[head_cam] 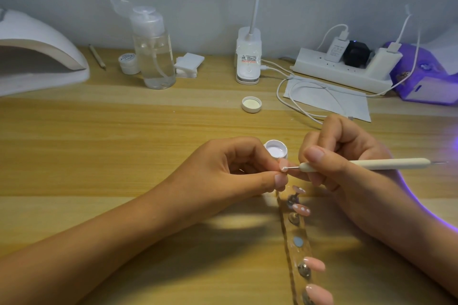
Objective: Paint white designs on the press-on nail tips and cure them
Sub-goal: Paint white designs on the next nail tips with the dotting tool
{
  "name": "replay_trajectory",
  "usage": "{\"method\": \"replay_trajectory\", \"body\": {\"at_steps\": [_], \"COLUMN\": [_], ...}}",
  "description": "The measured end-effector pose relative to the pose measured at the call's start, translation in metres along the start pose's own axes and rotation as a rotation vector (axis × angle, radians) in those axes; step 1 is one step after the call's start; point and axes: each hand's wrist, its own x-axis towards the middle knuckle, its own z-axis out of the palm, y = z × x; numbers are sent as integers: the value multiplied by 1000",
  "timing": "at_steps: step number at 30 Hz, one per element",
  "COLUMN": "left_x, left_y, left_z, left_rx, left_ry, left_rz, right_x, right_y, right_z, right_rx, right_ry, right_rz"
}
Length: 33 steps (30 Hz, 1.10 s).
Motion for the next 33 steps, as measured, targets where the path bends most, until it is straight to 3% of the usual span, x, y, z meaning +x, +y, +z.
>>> {"method": "replay_trajectory", "body": {"at_steps": [22, 27, 33], "left_x": [0, 0, -1], "left_y": [-1, -2, 0], "left_z": [-1, -1, -1], "left_rx": [3, 10, -27], "left_ry": [-8, -15, -19], "left_rz": [0, -2, -6], "right_x": [0, 2, 8], "right_y": [1, 1, 2], "right_z": [-2, -5, -15], "right_rx": [-19, 69, -155], "right_ry": [-17, 24, 138], "right_rz": [-20, 3, -69]}}
